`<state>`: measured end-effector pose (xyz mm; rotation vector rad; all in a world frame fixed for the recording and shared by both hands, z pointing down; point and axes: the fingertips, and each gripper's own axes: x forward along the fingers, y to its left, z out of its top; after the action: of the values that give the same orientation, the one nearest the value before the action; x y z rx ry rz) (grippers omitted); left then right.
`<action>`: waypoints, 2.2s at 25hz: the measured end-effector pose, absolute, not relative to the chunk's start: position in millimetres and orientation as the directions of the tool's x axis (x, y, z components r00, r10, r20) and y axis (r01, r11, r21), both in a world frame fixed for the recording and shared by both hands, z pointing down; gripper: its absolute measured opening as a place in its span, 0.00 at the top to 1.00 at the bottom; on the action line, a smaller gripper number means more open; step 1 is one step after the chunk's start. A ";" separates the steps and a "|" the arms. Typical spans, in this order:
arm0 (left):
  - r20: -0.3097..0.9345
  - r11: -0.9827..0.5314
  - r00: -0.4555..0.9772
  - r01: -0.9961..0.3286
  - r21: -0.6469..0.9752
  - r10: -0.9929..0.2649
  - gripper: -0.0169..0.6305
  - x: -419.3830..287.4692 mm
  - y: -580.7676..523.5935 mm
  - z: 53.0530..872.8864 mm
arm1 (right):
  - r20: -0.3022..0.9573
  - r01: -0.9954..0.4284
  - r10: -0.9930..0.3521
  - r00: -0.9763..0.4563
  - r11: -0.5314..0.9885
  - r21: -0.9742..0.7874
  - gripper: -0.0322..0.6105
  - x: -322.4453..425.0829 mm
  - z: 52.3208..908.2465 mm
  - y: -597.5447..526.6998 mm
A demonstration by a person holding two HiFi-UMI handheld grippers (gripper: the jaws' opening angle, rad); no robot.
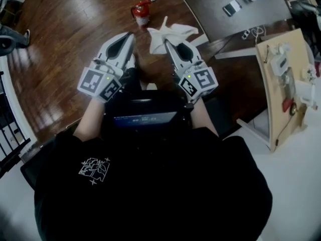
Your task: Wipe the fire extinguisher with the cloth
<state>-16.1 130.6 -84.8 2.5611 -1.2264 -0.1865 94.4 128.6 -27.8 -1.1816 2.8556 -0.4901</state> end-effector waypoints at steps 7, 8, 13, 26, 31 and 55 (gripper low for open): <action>-0.035 -0.609 0.631 -0.731 0.307 -0.775 0.98 -25.6 160.8 -102.9 | 0.104 -0.679 -0.681 -0.724 0.679 -0.281 0.80 83.5 -44.0 160.1; -0.042 -0.610 0.629 -0.732 0.303 -0.776 0.98 -28.9 163.9 -106.8 | 0.101 -0.679 -0.682 -0.724 0.680 -0.278 0.80 79.9 -47.4 164.7; -0.043 -0.634 0.648 -0.726 0.267 -0.760 0.98 -53.3 195.1 -116.9 | 0.093 -0.700 -0.707 -0.701 0.656 -0.284 0.80 56.4 -58.5 193.7; -0.067 -0.653 0.663 -0.707 0.269 -0.746 0.98 -56.1 199.5 -128.5 | 0.031 -0.714 -0.742 -0.669 0.631 -0.303 0.80 55.0 -95.8 192.3; -0.074 -0.666 0.674 -0.696 0.268 -0.735 0.98 -51.7 198.3 -129.5 | 0.026 -0.721 -0.751 -0.660 0.623 -0.304 0.80 55.1 -98.4 191.9; -0.088 -0.667 0.672 -0.696 0.266 -0.736 0.98 -52.4 197.7 -136.1 | 0.040 -0.730 -0.754 -0.656 0.620 -0.286 0.80 53.4 -99.4 192.0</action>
<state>-52.4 197.7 -136.1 2.6758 -1.1612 -0.2775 53.4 192.0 -99.4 -1.2629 2.7518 -0.4275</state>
